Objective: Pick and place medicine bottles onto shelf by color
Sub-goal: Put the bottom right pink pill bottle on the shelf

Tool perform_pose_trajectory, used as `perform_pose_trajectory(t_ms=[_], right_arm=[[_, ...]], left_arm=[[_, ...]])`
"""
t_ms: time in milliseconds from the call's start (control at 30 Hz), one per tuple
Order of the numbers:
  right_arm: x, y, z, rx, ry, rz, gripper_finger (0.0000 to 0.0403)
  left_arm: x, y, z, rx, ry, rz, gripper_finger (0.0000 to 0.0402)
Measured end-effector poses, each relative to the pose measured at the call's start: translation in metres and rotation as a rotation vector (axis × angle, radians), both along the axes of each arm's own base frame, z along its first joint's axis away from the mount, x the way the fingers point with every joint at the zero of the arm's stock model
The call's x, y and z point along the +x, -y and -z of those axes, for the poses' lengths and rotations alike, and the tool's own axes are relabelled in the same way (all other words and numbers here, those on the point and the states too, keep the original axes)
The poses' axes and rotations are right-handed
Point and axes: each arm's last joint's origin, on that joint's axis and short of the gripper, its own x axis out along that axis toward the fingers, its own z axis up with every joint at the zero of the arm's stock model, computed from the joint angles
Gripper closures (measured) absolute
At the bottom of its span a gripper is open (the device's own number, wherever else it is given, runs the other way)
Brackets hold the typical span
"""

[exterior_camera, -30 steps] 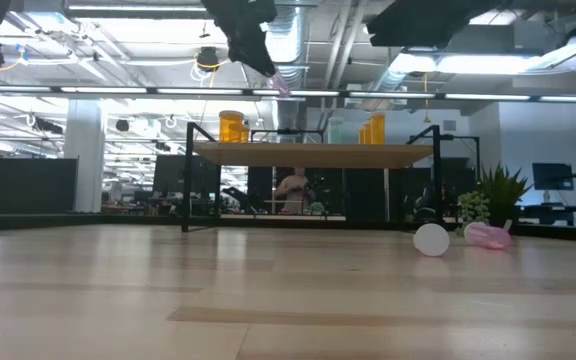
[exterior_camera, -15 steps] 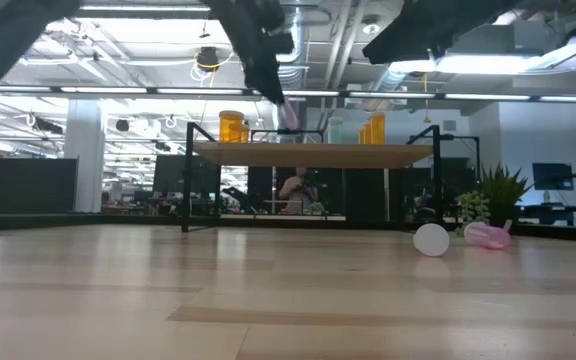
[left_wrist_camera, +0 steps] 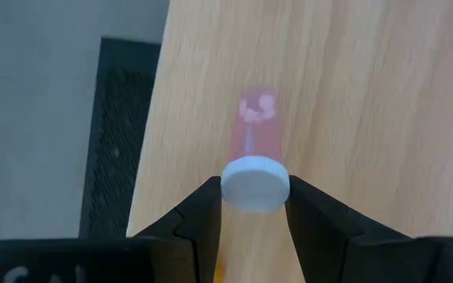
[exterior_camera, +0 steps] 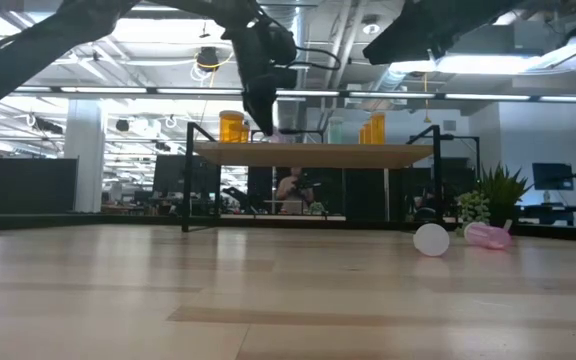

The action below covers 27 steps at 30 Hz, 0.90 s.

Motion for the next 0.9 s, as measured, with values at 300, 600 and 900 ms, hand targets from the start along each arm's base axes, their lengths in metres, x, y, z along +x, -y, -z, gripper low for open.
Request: perform_pose_trajectory(t_ms=[300, 600, 900], right_arm=[[0.0, 0.0, 0.0, 0.0, 0.001, 0.0, 0.0145], [0.0, 0.0, 0.0, -0.004, -0.002, -0.001, 0.0145], [0.0, 0.0, 0.0, -0.005, 0.0, -0.002, 0.0145]], left_arm=[[0.0, 0.0, 0.001, 0.002, -0.011, -0.007, 0.0283], [0.001, 0.005, -0.001, -0.038, 0.004, 0.034, 0.0283], [-0.007, 0.024, -0.025, -0.029, 0.041, 0.069, 0.0283]])
